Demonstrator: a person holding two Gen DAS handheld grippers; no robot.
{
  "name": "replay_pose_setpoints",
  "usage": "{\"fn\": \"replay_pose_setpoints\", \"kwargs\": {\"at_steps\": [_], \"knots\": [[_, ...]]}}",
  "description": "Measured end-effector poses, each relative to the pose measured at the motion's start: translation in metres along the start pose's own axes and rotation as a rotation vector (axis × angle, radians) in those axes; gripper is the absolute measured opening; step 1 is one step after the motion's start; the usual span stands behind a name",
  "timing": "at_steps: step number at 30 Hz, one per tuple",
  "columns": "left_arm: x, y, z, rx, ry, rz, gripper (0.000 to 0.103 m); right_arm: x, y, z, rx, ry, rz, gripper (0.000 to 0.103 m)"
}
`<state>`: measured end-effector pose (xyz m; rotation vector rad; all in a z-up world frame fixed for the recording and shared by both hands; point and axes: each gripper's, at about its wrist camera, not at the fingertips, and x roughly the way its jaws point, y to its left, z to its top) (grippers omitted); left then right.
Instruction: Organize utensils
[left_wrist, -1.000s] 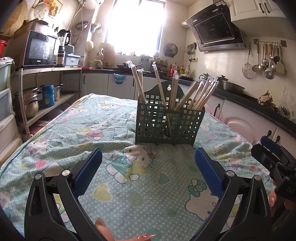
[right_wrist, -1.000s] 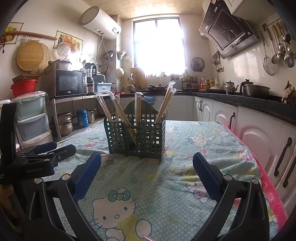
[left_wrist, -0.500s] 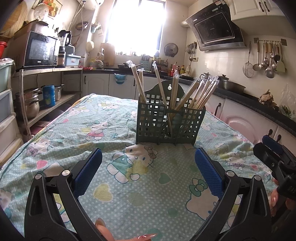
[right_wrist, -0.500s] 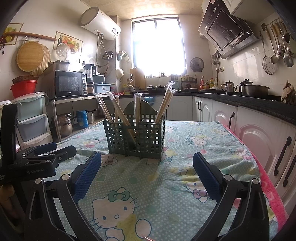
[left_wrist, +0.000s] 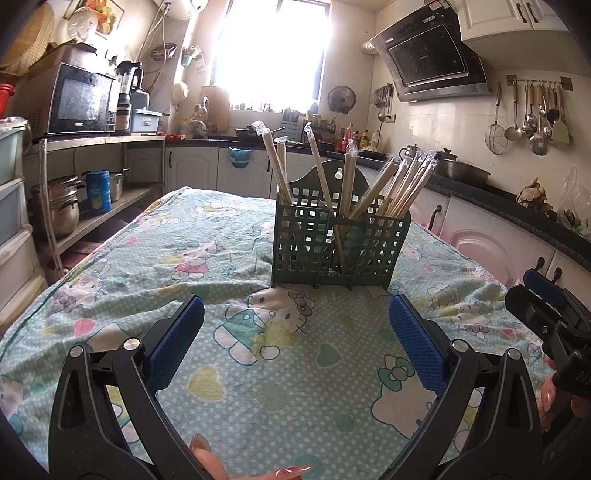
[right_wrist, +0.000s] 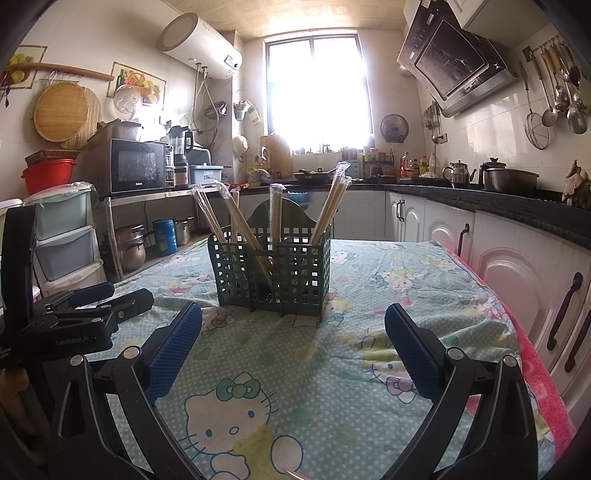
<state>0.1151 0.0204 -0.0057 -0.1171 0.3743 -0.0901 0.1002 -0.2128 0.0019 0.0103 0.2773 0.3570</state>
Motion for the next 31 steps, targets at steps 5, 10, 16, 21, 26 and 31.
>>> {"fn": "replay_pose_setpoints", "kwargs": {"at_steps": [5, 10, 16, 21, 26, 31], "knots": [[-0.002, 0.004, 0.000, -0.009, 0.000, 0.005, 0.092, 0.000, 0.000, 0.000, 0.000, 0.001, 0.000, 0.097], [-0.003, 0.007, 0.000, -0.015, 0.006, 0.011, 0.092, 0.000, 0.000, 0.000, 0.000, 0.002, -0.001, 0.097], [-0.004, 0.005, 0.001, -0.013, 0.000, 0.034, 0.092, 0.000, -0.001, -0.001, 0.005, 0.009, -0.003, 0.097], [-0.002, 0.011, 0.004, -0.052, 0.037, 0.040, 0.092, 0.006, -0.005, -0.001, 0.035, 0.062, -0.004, 0.097], [0.015, 0.040, 0.017, -0.034, 0.155, 0.149, 0.092, 0.039, -0.020, 0.003, 0.045, 0.262, -0.043, 0.097], [0.056, 0.105, 0.021, -0.053, 0.347, 0.252, 0.092, 0.104, -0.059, -0.021, 0.119, 0.568, -0.055, 0.097]]}}
